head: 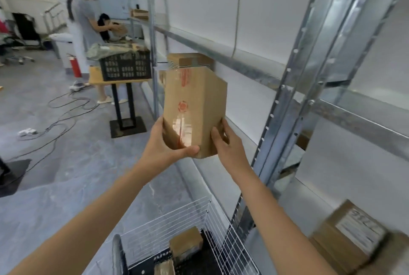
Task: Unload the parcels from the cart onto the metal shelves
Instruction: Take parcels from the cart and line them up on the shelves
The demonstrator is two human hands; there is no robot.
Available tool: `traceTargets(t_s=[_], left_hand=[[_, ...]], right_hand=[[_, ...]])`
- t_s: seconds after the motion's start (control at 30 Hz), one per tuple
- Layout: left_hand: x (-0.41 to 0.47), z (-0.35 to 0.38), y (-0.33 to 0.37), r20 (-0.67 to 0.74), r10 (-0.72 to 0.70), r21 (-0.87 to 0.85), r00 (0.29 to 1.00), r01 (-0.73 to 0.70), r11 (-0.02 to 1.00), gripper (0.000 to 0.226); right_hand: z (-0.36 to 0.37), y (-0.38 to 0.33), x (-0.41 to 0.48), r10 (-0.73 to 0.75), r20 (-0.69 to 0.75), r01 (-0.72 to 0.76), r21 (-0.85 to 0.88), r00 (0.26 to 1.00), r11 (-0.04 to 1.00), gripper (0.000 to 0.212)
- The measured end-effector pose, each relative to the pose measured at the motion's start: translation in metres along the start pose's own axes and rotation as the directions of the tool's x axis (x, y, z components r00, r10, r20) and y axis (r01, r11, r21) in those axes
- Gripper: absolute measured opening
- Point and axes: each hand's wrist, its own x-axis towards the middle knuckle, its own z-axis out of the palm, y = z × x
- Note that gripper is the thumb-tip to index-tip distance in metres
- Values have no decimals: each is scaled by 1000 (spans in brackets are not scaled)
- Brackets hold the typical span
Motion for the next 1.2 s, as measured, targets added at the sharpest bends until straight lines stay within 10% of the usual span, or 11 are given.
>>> traceTargets(t_s=[0.13,0.37,0.63,0.8,0.93,1.2], left_hand=[[-29,8,4,139,101,143,985,-121,982,122],[-79,43,23,428,258,-95,866,-240,966,37],[-123,103,49,673,305,-254,674,-177,951,58],[-157,165,54,835,54,-108,547,67,992,138],[-204,222,69,907,87,-171,411,172,970,88],[-312,330,107,979,107,-157,175,302,940,81]], right_hand=[[-5,-19,-56,68,-1,-67,171,998,983,83],[-24,-26,-162,267,-330,-140,362,905,921,83],[-77,-28,-265,262,-456,5,505,851,863,97],[-113,-28,-333,266,-611,-2,398,745,917,79],[-152,-28,-397,196,-731,-17,244,654,970,77],[-228,-50,-523,-15,-913,-278,-140,409,950,60]])
